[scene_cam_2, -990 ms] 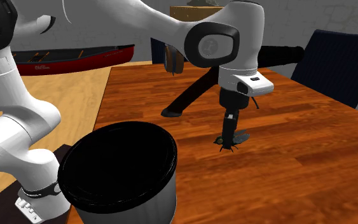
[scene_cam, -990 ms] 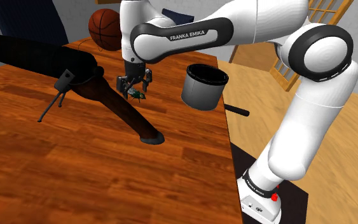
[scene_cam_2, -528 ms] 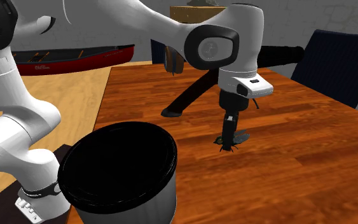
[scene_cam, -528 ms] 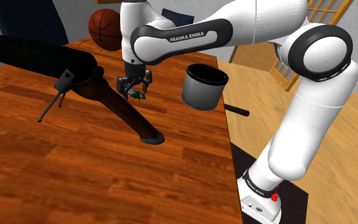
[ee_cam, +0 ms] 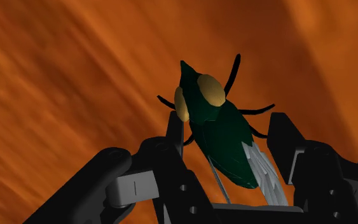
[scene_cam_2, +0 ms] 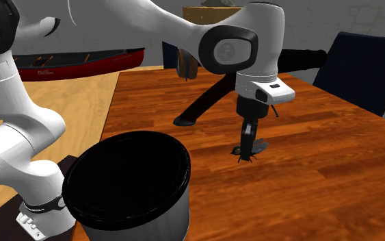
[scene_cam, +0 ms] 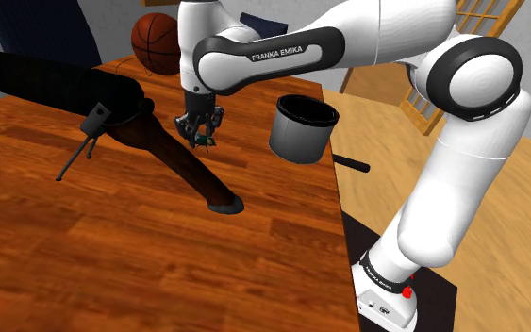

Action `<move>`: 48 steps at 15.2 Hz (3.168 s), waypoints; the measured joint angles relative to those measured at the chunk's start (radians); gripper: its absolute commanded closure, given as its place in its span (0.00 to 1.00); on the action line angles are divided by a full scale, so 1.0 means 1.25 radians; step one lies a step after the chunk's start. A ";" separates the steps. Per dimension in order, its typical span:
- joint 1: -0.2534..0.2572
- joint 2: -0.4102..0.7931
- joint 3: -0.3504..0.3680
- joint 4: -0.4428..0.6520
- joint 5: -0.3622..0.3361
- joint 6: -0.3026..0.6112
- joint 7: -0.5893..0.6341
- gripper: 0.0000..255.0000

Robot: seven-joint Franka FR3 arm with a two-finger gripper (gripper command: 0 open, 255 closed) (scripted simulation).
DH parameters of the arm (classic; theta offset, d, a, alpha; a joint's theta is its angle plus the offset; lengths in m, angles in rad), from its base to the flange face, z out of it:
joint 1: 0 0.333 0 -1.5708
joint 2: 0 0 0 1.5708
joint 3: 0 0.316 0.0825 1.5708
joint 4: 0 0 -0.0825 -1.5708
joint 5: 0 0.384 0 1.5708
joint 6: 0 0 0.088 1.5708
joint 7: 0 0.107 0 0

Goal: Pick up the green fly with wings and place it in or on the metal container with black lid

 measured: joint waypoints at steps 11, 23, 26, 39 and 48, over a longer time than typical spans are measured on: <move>-0.001 -0.017 0.003 0.056 0.012 -0.076 -0.014 1.00; 0.005 -0.016 0.006 0.189 0.016 -0.207 -0.027 1.00; 0.007 -0.009 0.007 0.229 0.013 -0.239 -0.028 1.00; 0.029 0.041 0.013 0.440 -0.006 -0.405 -0.032 1.00; -0.015 -0.042 -0.002 0.396 0.026 -0.433 -0.085 1.00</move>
